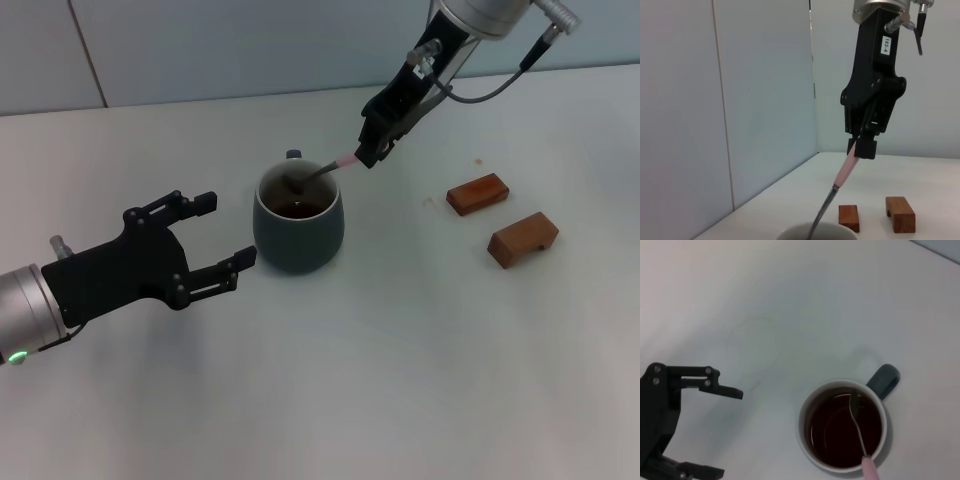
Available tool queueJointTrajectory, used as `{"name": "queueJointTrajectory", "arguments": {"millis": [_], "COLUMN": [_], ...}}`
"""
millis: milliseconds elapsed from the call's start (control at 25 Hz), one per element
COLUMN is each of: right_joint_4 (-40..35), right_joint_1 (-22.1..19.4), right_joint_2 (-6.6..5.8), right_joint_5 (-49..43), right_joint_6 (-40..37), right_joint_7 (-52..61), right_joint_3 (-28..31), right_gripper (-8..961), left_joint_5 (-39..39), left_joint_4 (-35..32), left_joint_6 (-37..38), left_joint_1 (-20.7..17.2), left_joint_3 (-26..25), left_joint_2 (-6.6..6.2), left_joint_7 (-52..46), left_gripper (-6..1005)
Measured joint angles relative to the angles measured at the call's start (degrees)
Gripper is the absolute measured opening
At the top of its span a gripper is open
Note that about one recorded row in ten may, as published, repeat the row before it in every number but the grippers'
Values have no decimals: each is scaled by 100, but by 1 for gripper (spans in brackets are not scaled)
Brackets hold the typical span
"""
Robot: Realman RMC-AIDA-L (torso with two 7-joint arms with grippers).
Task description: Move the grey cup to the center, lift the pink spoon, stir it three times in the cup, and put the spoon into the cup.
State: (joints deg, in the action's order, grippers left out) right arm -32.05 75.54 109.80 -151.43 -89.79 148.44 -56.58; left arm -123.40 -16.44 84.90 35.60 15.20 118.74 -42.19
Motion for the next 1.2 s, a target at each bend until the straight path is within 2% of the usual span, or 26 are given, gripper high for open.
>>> {"name": "queueJointTrajectory", "arguments": {"millis": [160, 240, 280, 360, 520, 640, 680, 720, 840, 880, 920, 1000, 1040, 1080, 1120, 1200], "right_joint_4": [-311, -614, -997, -1175, -2440, -3855, -4701, -4701, -5264, -5249, -5249, -4975, -4794, -4324, -4324, -3834], "right_joint_1": [-171, -334, -526, -611, -1261, -2202, -3030, -3030, -4339, -5194, -5194, -5885, -6106, -6521, -6521, -6706], "right_joint_2": [81, 177, 260, 295, 509, 789, 932, 932, 939, 935, 935, 938, 938, 926, 926, 927], "right_joint_5": [-9, -8, -5, 1, 306, 815, 1312, 1312, 2690, 3924, 3924, 5049, 5458, 6120, 6120, 6339], "right_joint_6": [-24, -51, -91, -106, -318, -317, -123, -123, 565, 1063, 1063, 1222, 1198, 1095, 1095, 962], "right_joint_7": [63, 67, 74, 74, -37, -463, -906, -906, -1699, -2672, -2672, -3850, -4339, -5188, -5188, -5779], "right_joint_3": [-28, -38, -38, -27, -11, -68, -205, -205, -605, -704, -704, -684, -666, -575, -575, -411], "right_gripper": [179, 182, 183, 234, 335, 411, 444, 477, 576, 609, 635, 688, 715, 741, 741, 741], "left_joint_5": [-10, -11, -12, -13, -2, 10, 17, 17, 24, 24, 27, 27, 27, 27, 27, 28], "left_joint_4": [0, 0, 3, 6, 9, 10, 10, 10, 9, 10, 8, 9, 10, 12, 19, 49], "left_joint_6": [0, 0, 0, 0, 1, 0, 0, 0, -13, -33, -47, -92, -113, -132, -161, -203], "left_joint_1": [17, 17, 18, 18, 18, 15, 10, 10, -7, -11, -11, -10, -7, -7, -6, 5], "left_joint_3": [0, 0, 0, 0, 0, -13, -28, -28, -47, -50, -51, -51, -51, -51, -52, -53], "left_joint_2": [0, 0, 0, 0, 0, 0, 0, 0, -1, -1, -3, 0, 0, 0, 0, 1], "left_joint_7": [0, 0, -10, -33, -69, -73, -73, -73, -90, -107, -118, -152, -180, -205, -244, -274], "left_gripper": [819, 819, 819, 819, 819, 819, 819, 819, 819, 819, 819, 819, 819, 819, 819, 819]}}
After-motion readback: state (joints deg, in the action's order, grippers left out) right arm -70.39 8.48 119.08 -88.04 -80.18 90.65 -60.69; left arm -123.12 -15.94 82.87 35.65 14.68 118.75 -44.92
